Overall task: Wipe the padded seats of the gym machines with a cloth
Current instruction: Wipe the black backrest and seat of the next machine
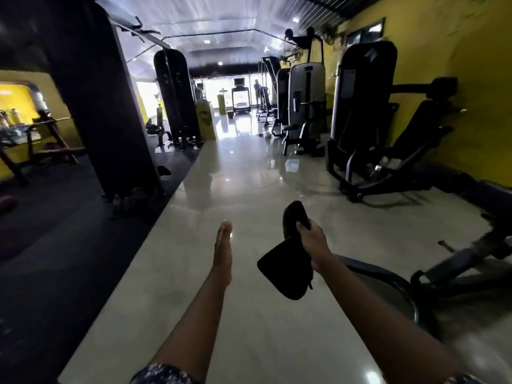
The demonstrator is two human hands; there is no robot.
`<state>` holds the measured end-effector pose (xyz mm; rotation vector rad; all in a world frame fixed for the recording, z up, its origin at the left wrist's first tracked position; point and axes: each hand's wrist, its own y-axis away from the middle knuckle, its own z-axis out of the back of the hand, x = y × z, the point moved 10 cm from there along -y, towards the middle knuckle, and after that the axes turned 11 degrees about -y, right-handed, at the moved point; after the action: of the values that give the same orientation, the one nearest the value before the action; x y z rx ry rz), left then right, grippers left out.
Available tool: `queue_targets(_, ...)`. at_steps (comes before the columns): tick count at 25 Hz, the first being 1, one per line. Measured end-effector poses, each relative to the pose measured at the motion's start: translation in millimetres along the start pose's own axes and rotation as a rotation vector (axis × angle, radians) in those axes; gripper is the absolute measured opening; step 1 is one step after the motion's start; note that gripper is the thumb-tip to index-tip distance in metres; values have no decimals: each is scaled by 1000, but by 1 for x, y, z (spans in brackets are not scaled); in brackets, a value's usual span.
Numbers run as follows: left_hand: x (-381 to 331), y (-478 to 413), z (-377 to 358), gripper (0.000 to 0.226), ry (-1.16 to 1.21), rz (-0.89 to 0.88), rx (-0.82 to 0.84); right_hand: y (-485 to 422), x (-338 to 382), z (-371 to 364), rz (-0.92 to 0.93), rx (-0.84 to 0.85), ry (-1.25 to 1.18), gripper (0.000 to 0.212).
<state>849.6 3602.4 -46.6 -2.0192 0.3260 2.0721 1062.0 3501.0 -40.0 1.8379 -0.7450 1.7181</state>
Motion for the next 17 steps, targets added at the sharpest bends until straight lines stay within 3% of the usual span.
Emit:
queue_targets(7,-3,-265,-104,46,-32,-48,174,-240,-14,-25,7,-120,-27,32)
queue_targets(17,-20,-634,-246,47,-1,-55,277,-612,-22,-72,5,-205,26,31)
